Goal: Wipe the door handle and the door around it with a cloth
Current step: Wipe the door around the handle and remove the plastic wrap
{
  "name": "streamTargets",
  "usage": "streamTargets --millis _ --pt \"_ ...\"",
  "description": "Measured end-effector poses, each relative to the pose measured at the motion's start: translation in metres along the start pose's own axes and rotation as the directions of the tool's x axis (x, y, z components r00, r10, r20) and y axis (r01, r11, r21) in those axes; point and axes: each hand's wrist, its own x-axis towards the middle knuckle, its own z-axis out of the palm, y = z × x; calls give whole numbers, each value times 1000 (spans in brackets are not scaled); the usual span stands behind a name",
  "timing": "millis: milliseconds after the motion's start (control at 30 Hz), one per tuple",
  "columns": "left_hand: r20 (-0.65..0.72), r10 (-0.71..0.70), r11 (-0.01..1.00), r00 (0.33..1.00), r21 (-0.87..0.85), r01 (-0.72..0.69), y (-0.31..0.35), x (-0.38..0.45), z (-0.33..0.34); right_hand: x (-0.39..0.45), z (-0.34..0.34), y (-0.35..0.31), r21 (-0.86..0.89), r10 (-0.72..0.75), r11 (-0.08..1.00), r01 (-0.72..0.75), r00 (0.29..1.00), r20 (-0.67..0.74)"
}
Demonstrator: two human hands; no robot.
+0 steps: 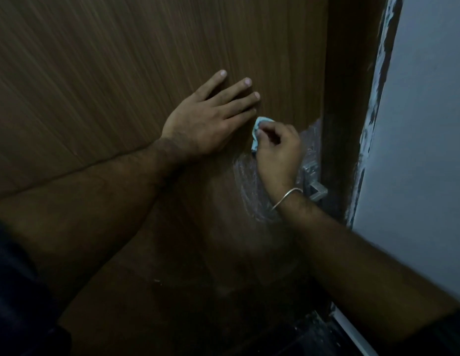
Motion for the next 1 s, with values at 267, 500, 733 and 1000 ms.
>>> streamTargets --millis 267,500,733,1000 --pt "-22 3 998 1000 63 -1 1 0 0 -11 2 4 -1 28 1000 -28 1000 5" --pt "88 18 996 996 88 -26 2 0 -2 -35 5 8 2 -14 1000 13 993 120" --pt "105 31 995 994 92 -41 2 0 -3 -52 5 9 -37 -108 992 118 975 194" --pt "59 49 999 997 -16 -48 -2 0 2 -51 17 7 -16 -139 990 142 982 127"
